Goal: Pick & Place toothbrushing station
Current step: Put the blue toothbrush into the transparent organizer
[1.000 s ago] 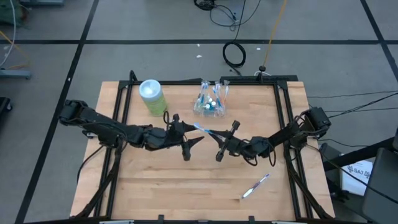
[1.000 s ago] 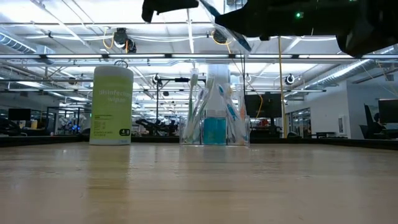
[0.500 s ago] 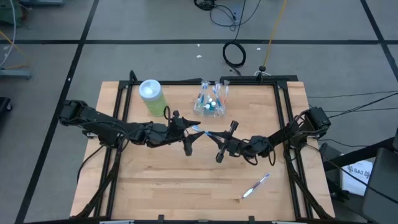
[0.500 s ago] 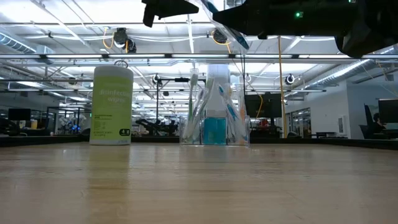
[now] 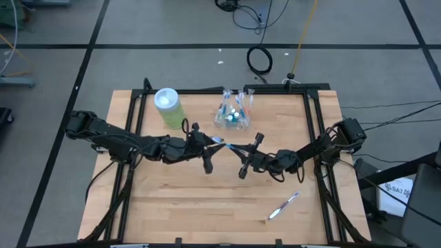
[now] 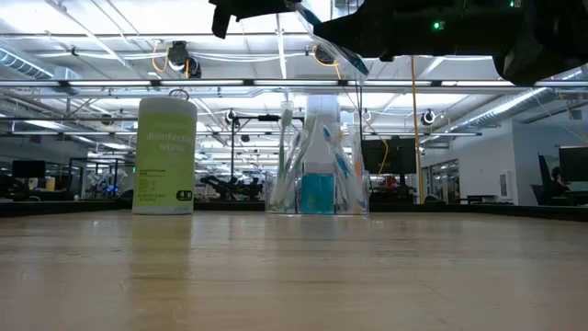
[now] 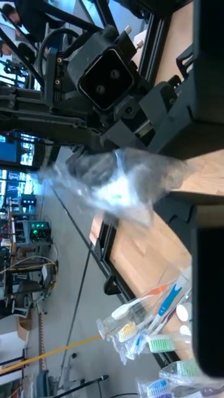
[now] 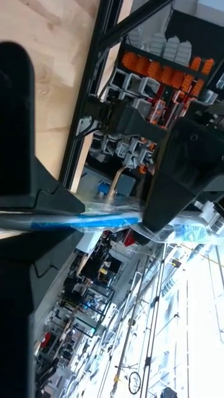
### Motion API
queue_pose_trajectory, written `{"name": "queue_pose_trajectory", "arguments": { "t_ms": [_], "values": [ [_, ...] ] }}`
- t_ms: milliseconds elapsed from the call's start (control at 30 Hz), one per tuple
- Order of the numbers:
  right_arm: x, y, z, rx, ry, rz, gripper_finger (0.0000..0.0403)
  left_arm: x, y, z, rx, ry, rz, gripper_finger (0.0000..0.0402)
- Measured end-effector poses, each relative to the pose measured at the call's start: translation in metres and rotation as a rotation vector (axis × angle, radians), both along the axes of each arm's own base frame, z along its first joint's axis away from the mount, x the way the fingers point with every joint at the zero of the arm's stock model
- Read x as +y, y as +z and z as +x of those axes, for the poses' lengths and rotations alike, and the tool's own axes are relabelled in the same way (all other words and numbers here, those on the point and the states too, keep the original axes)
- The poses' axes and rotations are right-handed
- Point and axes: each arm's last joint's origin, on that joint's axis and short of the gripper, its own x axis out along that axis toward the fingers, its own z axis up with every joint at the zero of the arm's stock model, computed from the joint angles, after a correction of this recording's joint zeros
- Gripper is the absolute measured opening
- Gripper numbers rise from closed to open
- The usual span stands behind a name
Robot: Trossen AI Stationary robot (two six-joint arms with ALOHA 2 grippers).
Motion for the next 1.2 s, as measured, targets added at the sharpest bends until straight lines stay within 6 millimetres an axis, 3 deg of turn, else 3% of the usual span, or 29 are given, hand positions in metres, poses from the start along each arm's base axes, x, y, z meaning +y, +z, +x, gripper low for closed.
{"name": "queue_pose_trajectory", "arguments": {
  "t_ms": [367,600,833,1000,1200],
  "values": [
    [-0.002,-0.004,0.002,0.047,-0.011,-0.025,0.0048,-0.001,-0.001,0.000,0.020,-0.053,0.022,0.0009],
    [-0.004,-0.006,0.003,0.071,-0.026,-0.037,0.0088,0.001,-0.005,-0.001,0.051,0.022,0.031,0.0020],
    [-0.007,-0.007,-0.001,0.113,-0.243,-0.021,0.0130,0.019,-0.015,-0.003,0.135,0.227,0.018,0.0007],
    [-0.011,-0.008,-0.003,0.146,-0.409,0.002,0.0157,0.034,-0.023,-0.005,0.182,0.321,-0.032,0.0019],
    [-0.012,-0.008,-0.004,0.185,-0.461,-0.039,0.0176,0.050,-0.027,-0.006,0.215,0.384,-0.049,0.0006]
  ]
}}
